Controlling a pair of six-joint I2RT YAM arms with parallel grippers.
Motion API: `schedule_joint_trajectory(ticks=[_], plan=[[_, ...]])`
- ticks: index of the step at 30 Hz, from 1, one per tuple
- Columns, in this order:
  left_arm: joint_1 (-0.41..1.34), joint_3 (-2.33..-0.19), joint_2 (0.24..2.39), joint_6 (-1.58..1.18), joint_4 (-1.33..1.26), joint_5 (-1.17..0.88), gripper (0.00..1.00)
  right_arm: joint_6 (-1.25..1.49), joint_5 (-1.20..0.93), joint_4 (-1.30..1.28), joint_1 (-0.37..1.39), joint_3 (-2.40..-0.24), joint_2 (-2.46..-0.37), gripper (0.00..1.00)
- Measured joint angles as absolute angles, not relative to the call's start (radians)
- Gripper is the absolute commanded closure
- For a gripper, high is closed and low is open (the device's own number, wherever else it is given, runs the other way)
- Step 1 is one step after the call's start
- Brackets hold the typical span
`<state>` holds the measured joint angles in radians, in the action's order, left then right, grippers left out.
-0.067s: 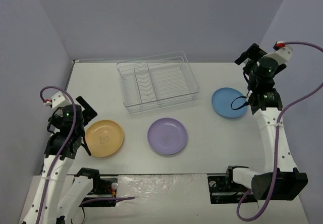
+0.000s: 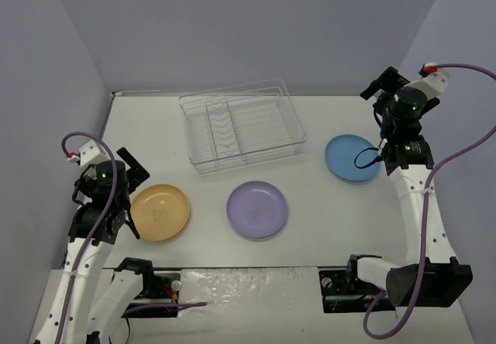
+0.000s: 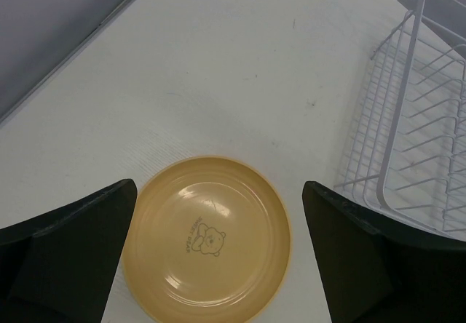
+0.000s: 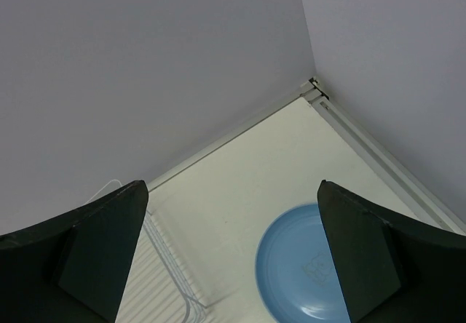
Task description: Load the plates into the dish rack
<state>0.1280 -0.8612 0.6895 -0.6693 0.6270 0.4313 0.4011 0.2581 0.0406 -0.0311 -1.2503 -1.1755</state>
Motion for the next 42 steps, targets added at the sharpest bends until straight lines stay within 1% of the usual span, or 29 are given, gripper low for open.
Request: schedule_joint_trajectory(ticks=[9, 19, 23, 29, 34, 37, 42], plan=[[0.128, -0.854, 0.694, -0.665, 0.613, 0.402, 0.03, 0.366, 0.245, 0.073, -0.031, -1.248, -1.204, 0.0], [0.128, -0.845, 0.774, -0.658, 0.528, 0.347, 0.03, 0.412, 0.178, -0.06, -0.031, -1.399, -1.518, 0.0], [0.128, -0.822, 0.832, -0.654, 0.491, 0.315, 0.03, 0.443, 0.168, -0.123, -0.044, -1.392, -1.553, 0.0], [0.128, -0.812, 0.926, -0.641, 0.43, 0.275, 0.03, 0.507, 0.168, -0.138, -0.1, -1.3, -1.549, 0.0], [0.128, -0.812, 0.986, -0.639, 0.419, 0.268, 0.03, 0.531, 0.176, -0.141, -0.118, -1.13, -1.534, 0.0], [0.128, -0.812, 0.995, -0.639, 0.419, 0.265, 0.03, 0.536, 0.175, -0.157, -0.15, -1.043, -1.531, 0.0], [0.128, -0.812, 0.985, -0.639, 0.413, 0.265, 0.03, 0.546, 0.166, -0.149, -0.242, -0.968, -1.524, 0.01]])
